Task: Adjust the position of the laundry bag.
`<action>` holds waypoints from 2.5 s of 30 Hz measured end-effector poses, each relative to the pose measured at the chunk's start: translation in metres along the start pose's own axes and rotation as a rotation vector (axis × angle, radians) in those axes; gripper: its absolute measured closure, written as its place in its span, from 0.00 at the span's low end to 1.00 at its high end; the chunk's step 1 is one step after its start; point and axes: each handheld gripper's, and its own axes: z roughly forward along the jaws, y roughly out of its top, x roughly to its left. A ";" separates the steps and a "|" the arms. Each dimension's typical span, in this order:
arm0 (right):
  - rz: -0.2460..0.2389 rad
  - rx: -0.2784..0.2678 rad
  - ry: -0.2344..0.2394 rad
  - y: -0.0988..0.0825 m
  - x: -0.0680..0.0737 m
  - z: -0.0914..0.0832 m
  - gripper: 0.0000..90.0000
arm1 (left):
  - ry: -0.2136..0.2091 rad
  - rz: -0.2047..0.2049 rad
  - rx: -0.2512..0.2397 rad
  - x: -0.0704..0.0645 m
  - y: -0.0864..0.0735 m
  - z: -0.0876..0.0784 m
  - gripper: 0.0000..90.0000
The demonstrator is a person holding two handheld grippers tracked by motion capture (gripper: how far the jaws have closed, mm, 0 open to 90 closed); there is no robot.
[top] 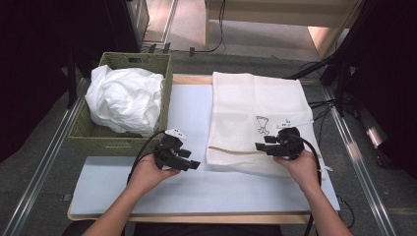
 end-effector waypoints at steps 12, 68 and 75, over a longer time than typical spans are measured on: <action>0.002 0.027 0.011 -0.001 0.000 0.004 0.50 | -0.004 0.001 0.007 -0.002 -0.001 0.001 0.47; 0.070 -0.029 -0.110 -0.006 -0.036 -0.036 0.54 | -0.006 0.016 0.011 -0.015 0.015 0.030 0.48; 0.121 -0.048 -0.144 -0.011 -0.054 -0.049 0.55 | 0.005 0.023 0.021 -0.013 0.021 0.032 0.49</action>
